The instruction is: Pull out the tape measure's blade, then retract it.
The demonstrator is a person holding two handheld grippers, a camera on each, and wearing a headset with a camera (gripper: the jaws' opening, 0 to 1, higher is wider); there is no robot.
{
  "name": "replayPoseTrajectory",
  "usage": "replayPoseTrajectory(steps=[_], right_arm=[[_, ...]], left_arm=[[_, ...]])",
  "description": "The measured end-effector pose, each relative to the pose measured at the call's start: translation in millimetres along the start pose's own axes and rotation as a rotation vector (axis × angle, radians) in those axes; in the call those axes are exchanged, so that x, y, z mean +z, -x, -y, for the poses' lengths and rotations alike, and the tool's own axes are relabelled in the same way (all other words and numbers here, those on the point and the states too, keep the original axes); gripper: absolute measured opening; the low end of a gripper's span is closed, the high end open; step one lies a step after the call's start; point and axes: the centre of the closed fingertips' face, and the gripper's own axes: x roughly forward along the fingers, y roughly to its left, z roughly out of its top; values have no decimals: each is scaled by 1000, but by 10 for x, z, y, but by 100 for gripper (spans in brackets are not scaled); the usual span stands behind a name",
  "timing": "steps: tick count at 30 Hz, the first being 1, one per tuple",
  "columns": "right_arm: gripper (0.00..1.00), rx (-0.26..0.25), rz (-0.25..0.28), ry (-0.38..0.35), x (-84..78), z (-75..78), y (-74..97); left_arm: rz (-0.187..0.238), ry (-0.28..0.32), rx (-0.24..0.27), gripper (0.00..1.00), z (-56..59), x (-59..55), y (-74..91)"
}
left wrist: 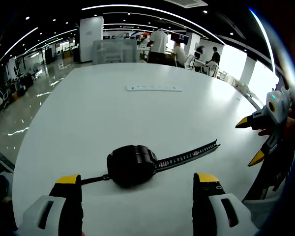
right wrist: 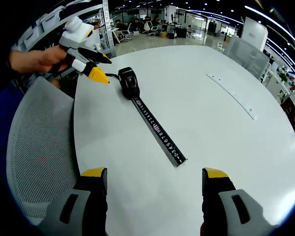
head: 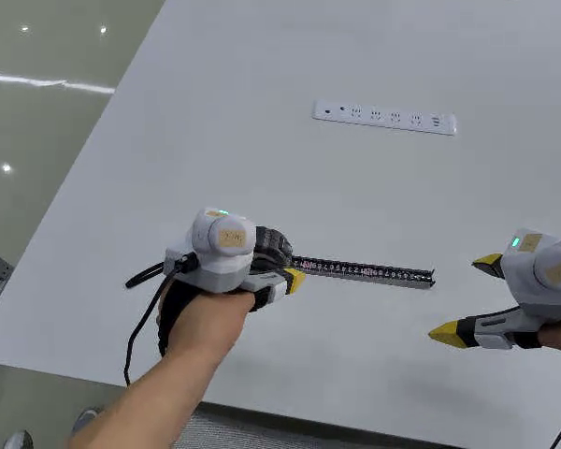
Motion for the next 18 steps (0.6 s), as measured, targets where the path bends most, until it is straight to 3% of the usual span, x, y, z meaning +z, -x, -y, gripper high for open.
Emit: replayPoseTrajectory(steps=[8,18], right_arm=[[67,39,-7,91,20,140,-177],[60,84,-53,182,-37,293,-415]], left_arm=[[-3,44,2,87,-32,15,-180],[-14,78,24,84,-90,1,-358]])
